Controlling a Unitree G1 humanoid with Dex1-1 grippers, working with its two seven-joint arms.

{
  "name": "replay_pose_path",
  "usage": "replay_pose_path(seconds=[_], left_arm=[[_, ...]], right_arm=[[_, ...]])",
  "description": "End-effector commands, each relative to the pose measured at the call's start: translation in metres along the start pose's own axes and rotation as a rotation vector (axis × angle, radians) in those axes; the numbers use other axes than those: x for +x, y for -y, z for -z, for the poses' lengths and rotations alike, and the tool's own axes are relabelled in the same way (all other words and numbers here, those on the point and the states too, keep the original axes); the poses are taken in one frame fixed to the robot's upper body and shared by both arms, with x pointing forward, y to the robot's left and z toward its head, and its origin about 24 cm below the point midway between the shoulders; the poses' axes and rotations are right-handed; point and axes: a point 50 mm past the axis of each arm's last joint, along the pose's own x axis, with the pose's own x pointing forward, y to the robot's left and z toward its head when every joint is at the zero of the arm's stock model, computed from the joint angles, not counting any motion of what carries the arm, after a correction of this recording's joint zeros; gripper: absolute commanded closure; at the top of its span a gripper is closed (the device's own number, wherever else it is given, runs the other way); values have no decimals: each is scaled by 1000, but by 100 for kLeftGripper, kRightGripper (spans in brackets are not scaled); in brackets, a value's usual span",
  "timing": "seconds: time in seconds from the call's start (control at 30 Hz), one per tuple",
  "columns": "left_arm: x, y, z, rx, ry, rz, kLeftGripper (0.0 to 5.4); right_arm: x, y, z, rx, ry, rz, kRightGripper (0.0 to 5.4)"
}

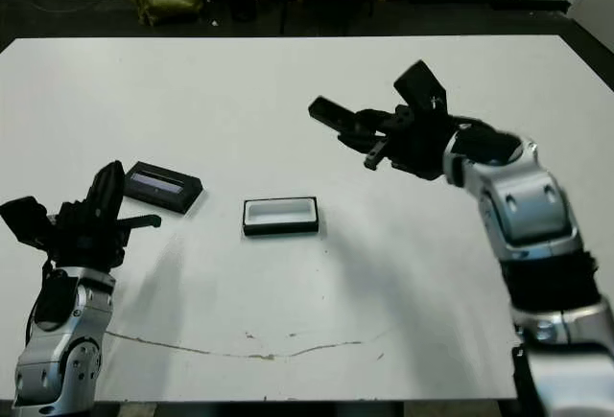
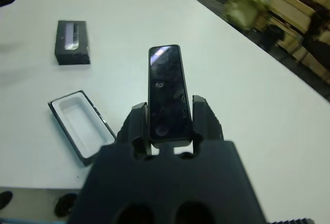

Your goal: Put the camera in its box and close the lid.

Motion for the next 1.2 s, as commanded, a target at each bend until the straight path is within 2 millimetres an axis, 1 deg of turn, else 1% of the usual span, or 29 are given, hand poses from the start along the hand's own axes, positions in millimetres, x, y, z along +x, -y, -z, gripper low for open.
replay_pose_path(seconds=[0.03,0.3,0.43,0.47,0.67,0.83,0.97,1.2], left_arm=[[-3,-2,6,8,-27,-16,540],[-3,-2,6,6,-34,-17,540],[-3,-2,6,10,-34,-17,540],[-3,-2,6,6,-37,-19,540],[-5,-1,7,10,-45,-21,540],[-5,0,9,10,-40,-14,540],[-6,0,9,6,-44,-23,540],[-7,0,9,4,-49,-12,540]], right_arm=[[3,7,-1,-80,-42,-49,484],[21,15,-5,-219,-53,-138,484],[32,12,-13,-317,-77,-190,484],[35,10,-14,-318,-85,-214,484],[52,2,-13,-186,-84,-403,484],[62,-5,-12,-106,-68,-544,484],[67,-13,-11,-104,-84,-655,484],[71,-24,4,-104,-124,-716,484]])
